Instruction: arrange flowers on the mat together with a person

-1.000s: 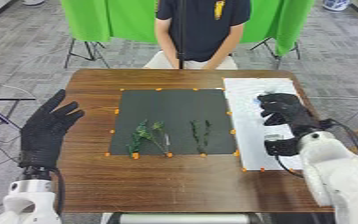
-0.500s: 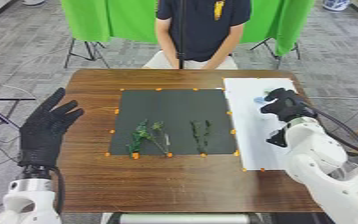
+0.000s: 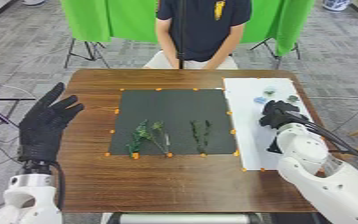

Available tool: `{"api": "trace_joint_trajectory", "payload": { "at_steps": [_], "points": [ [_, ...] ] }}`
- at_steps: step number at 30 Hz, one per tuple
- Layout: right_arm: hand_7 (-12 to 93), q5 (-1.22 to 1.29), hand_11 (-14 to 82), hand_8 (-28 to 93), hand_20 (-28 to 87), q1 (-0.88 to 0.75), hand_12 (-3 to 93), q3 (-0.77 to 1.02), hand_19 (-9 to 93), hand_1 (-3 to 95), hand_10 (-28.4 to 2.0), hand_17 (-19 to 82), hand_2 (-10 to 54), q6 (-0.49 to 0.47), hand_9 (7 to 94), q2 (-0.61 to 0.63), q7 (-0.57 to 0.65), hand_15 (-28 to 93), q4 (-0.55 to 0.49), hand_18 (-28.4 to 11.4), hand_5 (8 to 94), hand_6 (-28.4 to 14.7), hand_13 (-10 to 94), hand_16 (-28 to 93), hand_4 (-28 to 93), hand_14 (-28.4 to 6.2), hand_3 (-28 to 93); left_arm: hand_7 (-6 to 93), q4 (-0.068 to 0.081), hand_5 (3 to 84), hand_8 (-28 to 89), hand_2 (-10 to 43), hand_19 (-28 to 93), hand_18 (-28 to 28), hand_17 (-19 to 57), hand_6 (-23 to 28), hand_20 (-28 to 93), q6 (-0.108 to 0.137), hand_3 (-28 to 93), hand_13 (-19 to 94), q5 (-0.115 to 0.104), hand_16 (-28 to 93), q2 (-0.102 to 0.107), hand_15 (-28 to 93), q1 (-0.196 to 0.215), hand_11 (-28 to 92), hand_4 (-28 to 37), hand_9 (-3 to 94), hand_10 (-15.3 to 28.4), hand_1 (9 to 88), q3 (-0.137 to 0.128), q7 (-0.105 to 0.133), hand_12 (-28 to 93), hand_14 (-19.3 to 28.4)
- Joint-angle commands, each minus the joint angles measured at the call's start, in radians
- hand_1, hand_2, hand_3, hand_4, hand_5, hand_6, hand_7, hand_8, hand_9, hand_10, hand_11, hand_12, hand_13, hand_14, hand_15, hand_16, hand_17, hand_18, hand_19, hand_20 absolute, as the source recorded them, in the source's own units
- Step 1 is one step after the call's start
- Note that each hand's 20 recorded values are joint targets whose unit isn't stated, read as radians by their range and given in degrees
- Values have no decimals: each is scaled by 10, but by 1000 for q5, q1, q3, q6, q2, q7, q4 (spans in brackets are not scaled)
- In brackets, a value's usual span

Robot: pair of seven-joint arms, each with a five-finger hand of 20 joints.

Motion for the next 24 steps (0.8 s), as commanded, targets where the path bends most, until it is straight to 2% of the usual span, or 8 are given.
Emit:
{"api": "trace_joint_trajectory", "payload": {
  "at_steps": [1, 3, 5, 6, 9, 17, 21, 24],
  "points": [
    [269, -107, 424, -148, 159, 57, 177, -105, 732, 407, -141, 253, -95, 27, 630, 14, -16, 622, 38, -259, 542, 26, 628, 129, -244, -114, 761, 119, 8, 392, -88, 44, 494, 257, -81, 61, 198, -12, 771, 298, -1, -76, -8, 511, -4, 237, -283, 398, 190, 208, 8, -12, 114, 277],
    [280, -140, 393, -122, 163, 69, 209, -144, 725, 436, -129, 261, -95, 71, 659, 24, -16, 604, 52, -256, 574, 33, 647, 142, -264, -104, 741, 120, 9, 392, -88, 44, 494, 257, -81, 61, 198, -9, 771, 298, -7, -76, 1, 511, 1, 237, -283, 398, 190, 208, 11, -5, 114, 277],
    [296, -156, 349, -65, 168, 67, 249, -161, 722, 472, -114, 274, -95, 98, 695, 28, -21, 592, 56, -250, 606, 30, 667, 150, -271, -96, 710, 120, 7, 392, -89, 44, 495, 257, -81, 61, 198, -8, 771, 298, -8, -76, -2, 511, 8, 237, -283, 398, 190, 209, 8, -4, 114, 277],
    [307, -168, 275, -42, 174, 68, 312, -171, 722, 516, -100, 287, -95, 116, 745, 29, -21, 566, 59, -243, 652, 32, 690, 197, -275, -82, 676, 121, 5, 392, -89, 44, 495, 257, -81, 61, 198, -6, 771, 298, -9, -76, -2, 511, 12, 237, -283, 398, 190, 208, 6, -3, 114, 276],
    [289, -190, 209, -1, 186, 57, 375, -178, 727, 564, -74, 314, -95, 150, 840, 32, -20, 516, 61, -225, 762, 39, 755, 266, -280, -47, 649, 122, 4, 391, -89, 44, 496, 257, -81, 61, 198, -8, 772, 298, -6, -77, -7, 511, 18, 237, -283, 398, 191, 209, 1, -9, 113, 277],
    [254, -219, 222, 5, 193, 46, 391, -157, 737, 593, -52, 329, -95, 203, 890, 25, -18, 532, 44, -208, 810, 38, 808, 260, -282, -43, 632, 123, -4, 392, -90, 43, 497, 257, -81, 62, 198, 1, 773, 299, -13, -77, -5, 511, 50, 239, -283, 397, 189, 210, -10, 0, 114, 277],
    [243, -222, 229, 10, 193, 51, 388, -153, 740, 594, -51, 331, -95, 222, 895, 29, -13, 538, 26, -204, 819, 35, 814, 253, -282, -44, 636, 125, -3, 392, -91, 44, 497, 257, -81, 62, 197, 2, 772, 299, -19, -77, 0, 512, 49, 237, -283, 397, 190, 210, -6, 5, 113, 276],
    [236, -232, 230, 16, 193, 50, 388, -147, 739, 595, -52, 344, -95, 233, 895, 28, -16, 542, 16, -185, 825, 32, 814, 251, -283, -45, 638, 126, -4, 391, -91, 44, 497, 257, -81, 62, 197, 3, 773, 299, -18, -77, -2, 512, 51, 237, -283, 397, 191, 210, -8, 1, 113, 276]
  ]
}}
